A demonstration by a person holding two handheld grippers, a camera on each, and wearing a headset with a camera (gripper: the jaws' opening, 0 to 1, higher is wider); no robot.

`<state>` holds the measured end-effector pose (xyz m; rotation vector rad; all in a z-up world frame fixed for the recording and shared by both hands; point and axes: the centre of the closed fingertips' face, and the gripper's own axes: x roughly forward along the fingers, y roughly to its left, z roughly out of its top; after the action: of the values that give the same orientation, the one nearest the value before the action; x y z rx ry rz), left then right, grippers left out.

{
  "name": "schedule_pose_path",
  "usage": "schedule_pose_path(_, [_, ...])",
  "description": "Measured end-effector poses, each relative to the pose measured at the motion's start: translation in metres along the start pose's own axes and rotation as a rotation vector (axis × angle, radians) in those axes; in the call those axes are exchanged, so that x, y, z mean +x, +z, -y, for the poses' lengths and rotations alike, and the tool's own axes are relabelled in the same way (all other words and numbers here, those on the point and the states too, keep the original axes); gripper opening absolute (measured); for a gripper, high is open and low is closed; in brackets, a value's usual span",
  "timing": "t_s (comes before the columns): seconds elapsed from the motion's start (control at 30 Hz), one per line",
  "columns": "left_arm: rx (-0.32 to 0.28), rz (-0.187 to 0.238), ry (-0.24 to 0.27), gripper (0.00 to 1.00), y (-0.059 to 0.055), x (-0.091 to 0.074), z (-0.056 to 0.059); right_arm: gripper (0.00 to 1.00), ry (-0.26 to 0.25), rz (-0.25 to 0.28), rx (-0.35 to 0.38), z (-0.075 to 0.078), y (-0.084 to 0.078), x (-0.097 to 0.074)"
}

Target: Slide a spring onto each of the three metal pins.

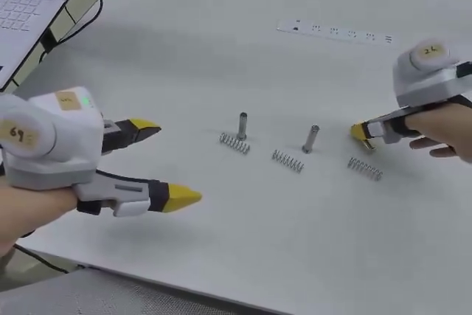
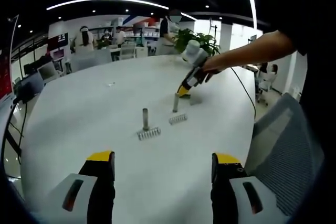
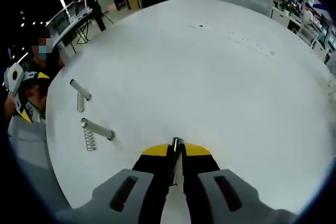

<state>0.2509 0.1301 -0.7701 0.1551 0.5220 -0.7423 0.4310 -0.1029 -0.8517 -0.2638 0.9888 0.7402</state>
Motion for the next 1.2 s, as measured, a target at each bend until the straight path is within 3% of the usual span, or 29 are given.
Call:
schedule_pose_path(0.27, [0.008, -0.010, -0.002, 0.71, -0.001, -0.001, 0.002, 0.05, 0.000, -0.011, -0.038, -0.006, -0.005, -0.004])
schedule_pose_path(0.63, [0.020, -0.012, -0.008, 0.70, 0.002, 0.002, 0.005, 0.05, 0.031, 0.058, -0.044, -0.015, -0.006, -0.020])
schedule_pose_path(0.97, [0.029, -0.013, -0.015, 0.70, 0.004, 0.003, 0.008, 0.05, 0.021, 0.125, -0.090, -0.019, -0.005, -0.034])
schedule_pose_path(1.2, [0.030, -0.011, -0.020, 0.69, 0.004, 0.005, 0.011, 0.05, 0.017, 0.178, -0.083, -0.021, -0.003, -0.041])
